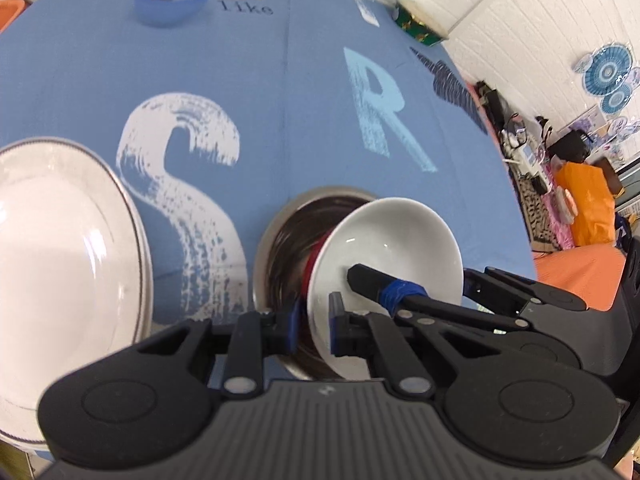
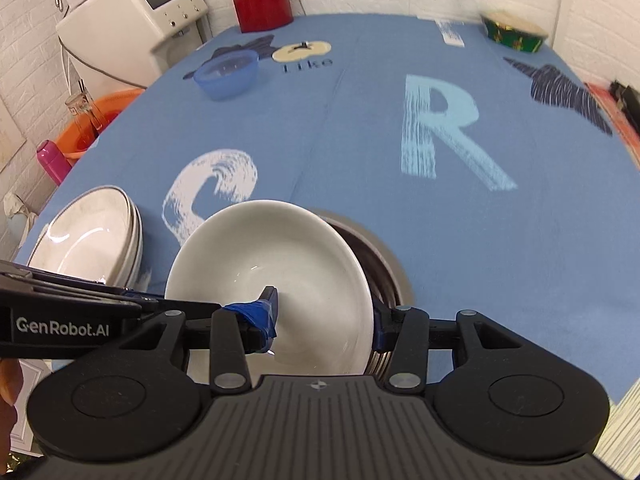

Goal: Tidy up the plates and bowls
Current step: 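Carry the red bowl and lower it into the steel bowl, then open, then move the right gripper toward the translucent blue bowl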

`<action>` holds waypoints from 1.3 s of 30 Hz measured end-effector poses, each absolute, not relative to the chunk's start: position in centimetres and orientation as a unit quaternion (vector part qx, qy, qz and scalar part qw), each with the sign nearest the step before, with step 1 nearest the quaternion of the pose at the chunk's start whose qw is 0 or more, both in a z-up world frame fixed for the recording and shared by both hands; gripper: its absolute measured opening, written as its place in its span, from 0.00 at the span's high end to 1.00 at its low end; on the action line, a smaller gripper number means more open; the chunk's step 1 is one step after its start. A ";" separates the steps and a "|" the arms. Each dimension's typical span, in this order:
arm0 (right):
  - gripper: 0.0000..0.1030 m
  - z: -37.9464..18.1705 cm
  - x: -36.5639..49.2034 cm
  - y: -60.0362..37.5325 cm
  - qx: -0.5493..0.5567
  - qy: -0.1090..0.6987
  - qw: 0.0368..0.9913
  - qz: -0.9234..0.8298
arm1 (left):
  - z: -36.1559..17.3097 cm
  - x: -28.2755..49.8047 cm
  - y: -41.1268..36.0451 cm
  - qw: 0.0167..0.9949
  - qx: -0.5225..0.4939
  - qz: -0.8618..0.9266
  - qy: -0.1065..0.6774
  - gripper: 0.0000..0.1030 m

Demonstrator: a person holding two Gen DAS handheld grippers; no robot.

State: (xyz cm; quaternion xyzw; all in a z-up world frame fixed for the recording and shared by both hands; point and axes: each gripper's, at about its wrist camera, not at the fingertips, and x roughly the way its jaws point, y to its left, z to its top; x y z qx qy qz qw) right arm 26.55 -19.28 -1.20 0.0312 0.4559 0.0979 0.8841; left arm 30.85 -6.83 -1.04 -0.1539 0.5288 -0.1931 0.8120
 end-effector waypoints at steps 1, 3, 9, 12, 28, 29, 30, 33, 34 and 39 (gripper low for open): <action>0.71 -1.5 26.6 -19.2 0.031 0.458 0.883 0.100 | -1.3 30.9 -6.8 0.811 -0.152 -0.191 0.531 0.99; 0.71 -1.7 26.3 -19.0 0.023 0.457 0.883 0.101 | -1.7 30.9 -7.0 0.814 -0.148 -0.191 0.527 0.98; 0.72 0.0 25.8 -20.3 0.023 0.430 0.897 0.095 | -0.5 30.8 -6.6 0.826 -0.140 -0.210 0.504 0.65; 0.72 0.7 25.6 -21.5 0.047 0.422 0.901 0.093 | 0.7 30.3 -6.0 0.833 -0.144 -0.222 0.486 0.49; 0.69 3.6 28.9 -19.3 0.107 0.421 0.890 0.138 | 4.0 33.7 3.8 0.882 -0.117 -0.129 0.437 0.44; 0.69 4.0 29.7 -19.0 0.111 0.422 0.889 0.139 | 4.5 34.5 5.1 0.885 -0.121 -0.120 0.434 0.44; 0.68 4.4 30.4 -18.6 0.112 0.422 0.889 0.136 | 4.8 35.1 5.9 0.887 -0.122 -0.114 0.431 0.44; 0.68 5.8 33.2 -16.7 0.087 0.418 0.897 0.112 | 5.9 37.6 8.5 0.897 -0.117 -0.085 0.418 0.44; 0.68 6.1 34.1 -16.0 0.076 0.416 0.899 0.109 | 6.0 38.5 9.2 0.900 -0.115 -0.075 0.414 0.44; 0.68 5.9 39.2 -12.8 0.042 0.407 0.904 0.128 | 5.1 42.9 10.6 0.900 -0.117 -0.059 0.416 0.44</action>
